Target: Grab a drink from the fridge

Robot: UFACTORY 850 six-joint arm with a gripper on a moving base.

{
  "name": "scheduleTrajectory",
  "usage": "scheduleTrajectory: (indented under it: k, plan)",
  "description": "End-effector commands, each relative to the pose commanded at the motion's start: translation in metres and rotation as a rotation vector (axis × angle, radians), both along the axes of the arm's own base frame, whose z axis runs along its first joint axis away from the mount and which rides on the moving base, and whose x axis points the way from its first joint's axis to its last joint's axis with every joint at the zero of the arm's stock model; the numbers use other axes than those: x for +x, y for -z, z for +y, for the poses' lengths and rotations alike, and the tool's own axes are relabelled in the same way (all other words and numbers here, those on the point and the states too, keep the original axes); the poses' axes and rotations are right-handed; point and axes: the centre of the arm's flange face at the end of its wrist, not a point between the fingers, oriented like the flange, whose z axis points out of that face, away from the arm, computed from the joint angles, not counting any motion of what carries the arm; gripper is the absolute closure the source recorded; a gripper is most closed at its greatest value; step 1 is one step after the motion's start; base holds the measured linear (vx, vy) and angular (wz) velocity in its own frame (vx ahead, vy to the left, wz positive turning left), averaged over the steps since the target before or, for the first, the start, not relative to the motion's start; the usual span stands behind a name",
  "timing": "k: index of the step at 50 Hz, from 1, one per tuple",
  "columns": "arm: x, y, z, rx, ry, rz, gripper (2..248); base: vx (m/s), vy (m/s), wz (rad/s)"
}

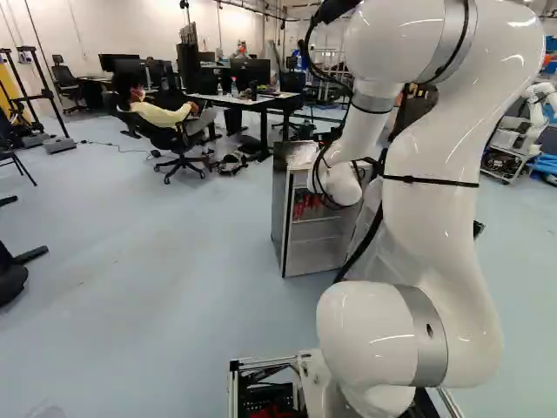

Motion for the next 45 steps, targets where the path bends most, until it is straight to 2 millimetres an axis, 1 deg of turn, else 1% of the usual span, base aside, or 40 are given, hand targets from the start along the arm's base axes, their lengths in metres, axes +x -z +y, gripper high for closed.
scheduleTrajectory:
  k: [23, 45]
  plan:
    - [0.031, 0.008, 0.000, 0.004, -0.009, 0.017, 156, 0.000, 0.000, 0.000]
    - [0.053, 0.017, -0.002, 0.016, -0.002, 0.055, 156, 0.000, 0.000, 0.000]
